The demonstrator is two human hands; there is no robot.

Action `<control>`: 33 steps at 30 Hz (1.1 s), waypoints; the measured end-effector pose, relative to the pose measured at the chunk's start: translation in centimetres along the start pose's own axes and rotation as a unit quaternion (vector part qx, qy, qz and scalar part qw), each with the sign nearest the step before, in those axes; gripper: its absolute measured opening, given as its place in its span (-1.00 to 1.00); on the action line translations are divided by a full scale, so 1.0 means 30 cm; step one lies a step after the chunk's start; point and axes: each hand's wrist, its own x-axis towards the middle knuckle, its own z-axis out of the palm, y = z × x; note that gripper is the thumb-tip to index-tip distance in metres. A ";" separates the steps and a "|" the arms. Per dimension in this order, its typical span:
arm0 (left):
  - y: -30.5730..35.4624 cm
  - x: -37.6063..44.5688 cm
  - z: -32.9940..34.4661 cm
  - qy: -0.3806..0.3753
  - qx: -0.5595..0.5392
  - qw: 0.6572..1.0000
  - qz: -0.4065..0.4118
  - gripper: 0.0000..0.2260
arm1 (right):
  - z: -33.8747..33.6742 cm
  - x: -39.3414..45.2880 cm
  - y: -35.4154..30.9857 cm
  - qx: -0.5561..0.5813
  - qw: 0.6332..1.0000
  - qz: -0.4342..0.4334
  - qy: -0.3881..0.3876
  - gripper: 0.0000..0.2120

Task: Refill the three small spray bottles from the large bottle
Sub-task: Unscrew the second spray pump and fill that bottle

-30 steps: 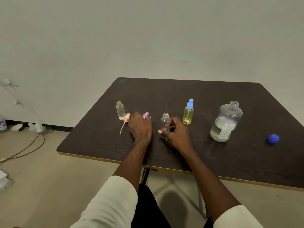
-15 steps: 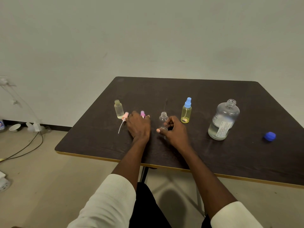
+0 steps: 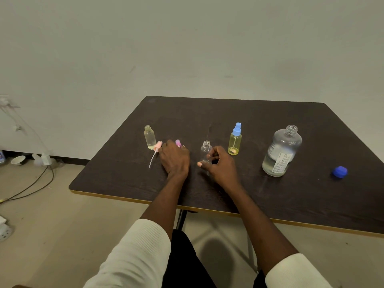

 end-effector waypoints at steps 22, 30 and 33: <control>-0.002 -0.004 -0.003 0.007 -0.014 1.000 0.001 -0.68 | -0.002 -0.002 -0.004 0.002 1.000 0.003 -0.005 -0.67; -0.011 -0.062 -0.029 0.073 -0.230 0.962 0.129 -0.84 | -0.005 -0.004 -0.015 0.003 1.000 0.015 -0.011 -0.68; -0.015 -0.111 -0.052 -0.031 -0.322 0.937 0.135 -0.73 | -0.007 -0.005 -0.020 0.002 1.000 0.016 -0.009 -0.68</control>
